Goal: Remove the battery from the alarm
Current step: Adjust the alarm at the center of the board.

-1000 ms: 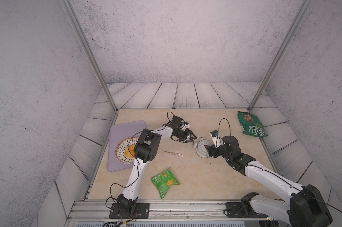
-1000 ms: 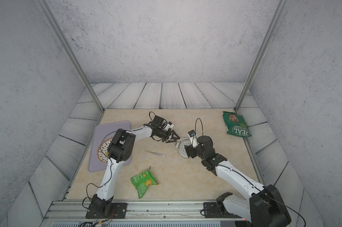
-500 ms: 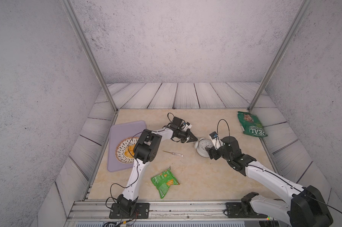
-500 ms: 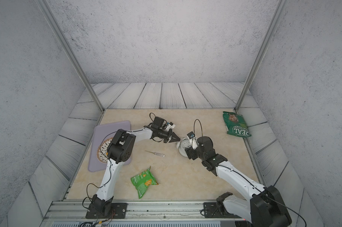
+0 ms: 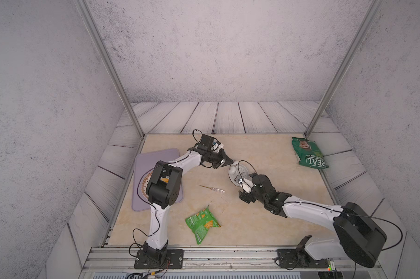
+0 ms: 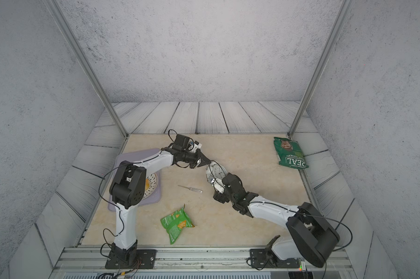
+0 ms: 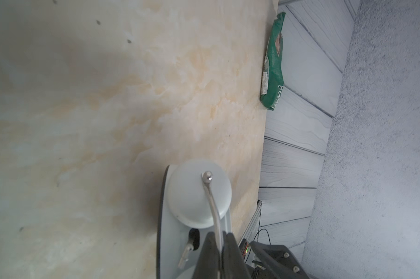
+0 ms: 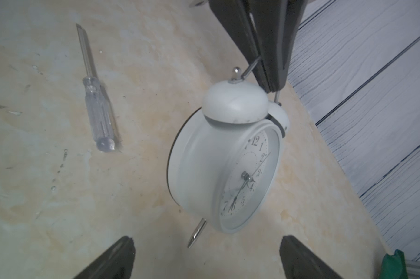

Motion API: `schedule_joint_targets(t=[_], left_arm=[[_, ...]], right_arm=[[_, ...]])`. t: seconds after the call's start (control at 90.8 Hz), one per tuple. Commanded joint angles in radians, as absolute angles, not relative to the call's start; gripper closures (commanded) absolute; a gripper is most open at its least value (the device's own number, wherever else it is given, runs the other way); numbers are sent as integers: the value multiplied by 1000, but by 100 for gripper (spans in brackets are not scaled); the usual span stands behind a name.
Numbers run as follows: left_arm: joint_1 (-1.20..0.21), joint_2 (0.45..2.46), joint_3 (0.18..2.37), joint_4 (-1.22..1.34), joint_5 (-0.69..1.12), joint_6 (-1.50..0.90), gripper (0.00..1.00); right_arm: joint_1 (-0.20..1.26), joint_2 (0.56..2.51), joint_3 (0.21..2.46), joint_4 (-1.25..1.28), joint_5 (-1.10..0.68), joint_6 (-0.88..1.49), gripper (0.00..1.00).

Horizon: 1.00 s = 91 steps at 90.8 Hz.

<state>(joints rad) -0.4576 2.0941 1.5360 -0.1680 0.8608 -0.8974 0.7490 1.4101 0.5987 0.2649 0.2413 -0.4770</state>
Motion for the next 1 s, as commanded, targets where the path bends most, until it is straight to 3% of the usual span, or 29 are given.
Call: schedule_joint_targets(t=[0.0,0.418,0.561,0.771,0.914,0.991], left_arm=[[-456,2041,1472,-94,845,-1026,100],[-445,1993,1347,137,820,-1310,100],[-425,1959,1321,117,817,-1307,100],[-397,1924,1304,114,819,-1306,100],[-379,1885,1338,3,800,-1201,89],[-364,1860,1367,-88,787,-1109,73]], right_arm=[[787,1501,618,448,385,-559,1],[850,1805,718,804,690,-657,1],[847,1800,695,837,684,-676,25],[835,1726,683,728,621,-621,47],[791,1596,737,427,483,-488,64],[725,1513,795,182,322,-383,68]])
